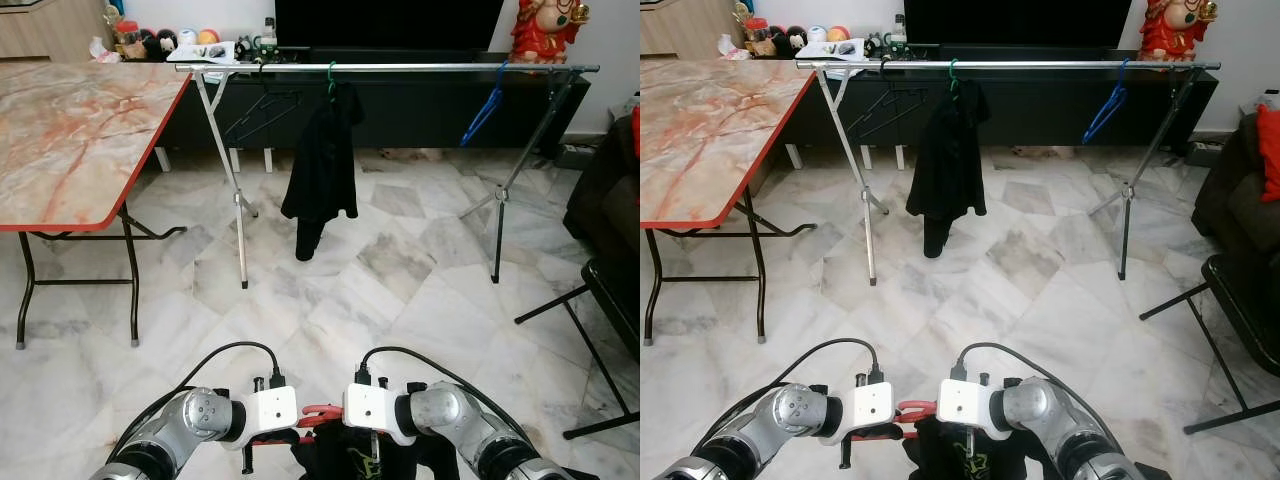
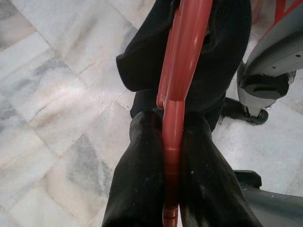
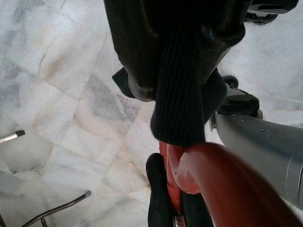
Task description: Hang hanger
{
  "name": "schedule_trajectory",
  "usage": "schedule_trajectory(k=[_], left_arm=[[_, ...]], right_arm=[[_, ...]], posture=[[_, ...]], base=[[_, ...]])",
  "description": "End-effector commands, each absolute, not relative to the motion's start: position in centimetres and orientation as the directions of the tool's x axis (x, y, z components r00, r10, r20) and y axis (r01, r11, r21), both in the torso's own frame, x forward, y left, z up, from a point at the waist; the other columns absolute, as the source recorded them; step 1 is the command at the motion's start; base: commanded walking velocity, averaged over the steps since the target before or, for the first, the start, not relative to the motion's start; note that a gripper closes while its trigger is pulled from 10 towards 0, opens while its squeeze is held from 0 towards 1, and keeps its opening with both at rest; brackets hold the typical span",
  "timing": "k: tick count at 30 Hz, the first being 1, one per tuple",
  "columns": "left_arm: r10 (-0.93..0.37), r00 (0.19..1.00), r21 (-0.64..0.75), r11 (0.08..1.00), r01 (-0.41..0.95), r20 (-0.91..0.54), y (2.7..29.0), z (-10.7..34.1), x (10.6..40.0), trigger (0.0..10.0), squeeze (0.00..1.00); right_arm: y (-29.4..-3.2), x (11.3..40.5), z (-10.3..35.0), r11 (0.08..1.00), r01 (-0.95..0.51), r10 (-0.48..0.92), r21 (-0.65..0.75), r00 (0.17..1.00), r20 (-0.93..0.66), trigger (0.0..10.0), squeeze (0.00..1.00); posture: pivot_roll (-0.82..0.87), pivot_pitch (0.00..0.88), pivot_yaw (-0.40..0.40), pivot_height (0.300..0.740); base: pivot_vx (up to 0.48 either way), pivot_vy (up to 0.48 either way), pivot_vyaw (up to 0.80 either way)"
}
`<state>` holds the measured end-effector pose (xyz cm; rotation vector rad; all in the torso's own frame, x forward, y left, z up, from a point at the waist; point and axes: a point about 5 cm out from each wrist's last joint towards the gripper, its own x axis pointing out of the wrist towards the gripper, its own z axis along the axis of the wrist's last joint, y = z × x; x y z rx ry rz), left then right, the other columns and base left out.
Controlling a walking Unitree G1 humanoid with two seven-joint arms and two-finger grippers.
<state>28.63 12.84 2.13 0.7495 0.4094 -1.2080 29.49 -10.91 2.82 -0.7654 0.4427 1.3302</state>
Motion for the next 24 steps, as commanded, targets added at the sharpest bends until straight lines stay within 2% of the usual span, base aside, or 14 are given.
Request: schedule_trajectory(k=[1, 2, 3, 4, 12, 13, 14, 16, 17, 22, 23, 24], left_arm=[[-0.676, 0.359, 0.299, 0.21, 0.931, -0.644, 13.6, 2.2, 28.9, 0.0, 0.0], [-0.676, 0.359, 0.299, 0.21, 0.931, -0.644, 13.6, 2.2, 28.9, 0.0, 0.0], [-0.676, 0.359, 0.3, 0.21, 0.931, -0.643, 13.6, 2.2, 28.9, 0.0, 0.0], [-0.676, 0.36, 0.3, 0.21, 0.931, -0.643, 13.6, 2.2, 28.9, 0.0, 0.0], [-0.676, 0.358, 0.296, 0.211, 0.931, -0.644, 13.6, 2.1, 28.8, 0.0, 0.0], [-0.675, 0.358, 0.295, 0.212, 0.932, -0.645, 13.6, 2.1, 28.8, 0.0, 0.0], [-0.675, 0.358, 0.294, 0.213, 0.932, -0.645, 13.6, 2.0, 28.7, 0.0, 0.0], [-0.675, 0.358, 0.294, 0.213, 0.932, -0.645, 13.6, 2.0, 28.7, 0.0, 0.0], [-0.674, 0.358, 0.293, 0.214, 0.932, -0.646, 13.6, 2.0, 28.7, 0.0, 0.0], [-0.672, 0.358, 0.291, 0.217, 0.932, -0.648, 13.7, 1.9, 28.6, 0.0, 0.0], [-0.671, 0.359, 0.29, 0.219, 0.932, -0.649, 13.7, 1.8, 28.6, 0.0, 0.0], [-0.671, 0.359, 0.29, 0.219, 0.932, -0.649, 13.7, 1.8, 28.6, 0.0, 0.0]], right_arm=[[-11.1, 29.3, 2.8, 0.043, -0.973, 0.708, -0.228, 0.191, -0.68, 10.0, 0.35], [-11.1, 29.3, 2.8, 0.043, -0.973, 0.707, -0.228, 0.191, -0.681, 10.0, 0.35], [-11.1, 29.3, 2.8, 0.042, -0.973, 0.707, -0.228, 0.191, -0.681, 10.0, 0.83], [-11.2, 29.3, 2.8, 0.042, -0.973, 0.706, -0.227, 0.19, -0.682, 10.0, 1.0], [-11.5, 29.4, 3.0, 0.036, -0.975, 0.703, -0.221, 0.182, -0.688, 10.0, 1.0], [-11.7, 29.5, 3.0, 0.036, -0.974, 0.7, -0.223, 0.184, -0.69, 10.0, 0.97], [-11.7, 29.5, 3.1, 0.038, -0.974, 0.699, -0.225, 0.187, -0.69, 10.0, 0.19], [-11.8, 29.6, 3.1, 0.039, -0.973, 0.699, -0.226, 0.188, -0.69, 10.0, 0.19], [-11.8, 29.6, 3.2, 0.043, -0.973, 0.7, -0.228, 0.192, -0.688, 10.0, 0.0], [-12.0, 29.9, 3.6, 0.076, -0.968, 0.714, -0.238, 0.219, -0.665, 10.0, 0.0], [-12.1, 30.1, 3.8, 0.108, -0.967, 0.732, -0.229, 0.233, -0.64, 9.2, 0.0], [-12.1, 30.1, 3.8, 0.108, -0.967, 0.732, -0.229, 0.233, -0.64, 9.2, 0.0]], posture=[[0.08, 0.1, -0.013, 0.74], [0.08, 0.1, -0.013, 0.74], [0.08, 0.1, -0.013, 0.74], [0.08, 0.1, -0.013, 0.74], [0.08, 0.1, -0.015, 0.74], [0.07, 0.099, -0.016, 0.74], [0.07, 0.099, -0.016, 0.74], [0.07, 0.099, -0.016, 0.74], [0.07, 0.099, -0.016, 0.74], [0.07, 0.099, -0.016, 0.74], [0.07, 0.099, -0.016, 0.74], [0.07, 0.099, -0.016, 0.74]], base=[[0.0, 0.0, 0.0], [0.0, 0.0, 0.0], [0.0, 0.0, 0.0], [0.0, 0.0, 0.0], [0.0, 0.0, 0.0], [0.0, 0.0, 0.0], [0.0, 0.0, 0.0], [0.0, 0.0, 0.0], [0.0, 0.0, 0.0], [0.0, 0.0, 0.0], [0.0, 0.0, 0.0], [0.0, 0.0, 0.0]])
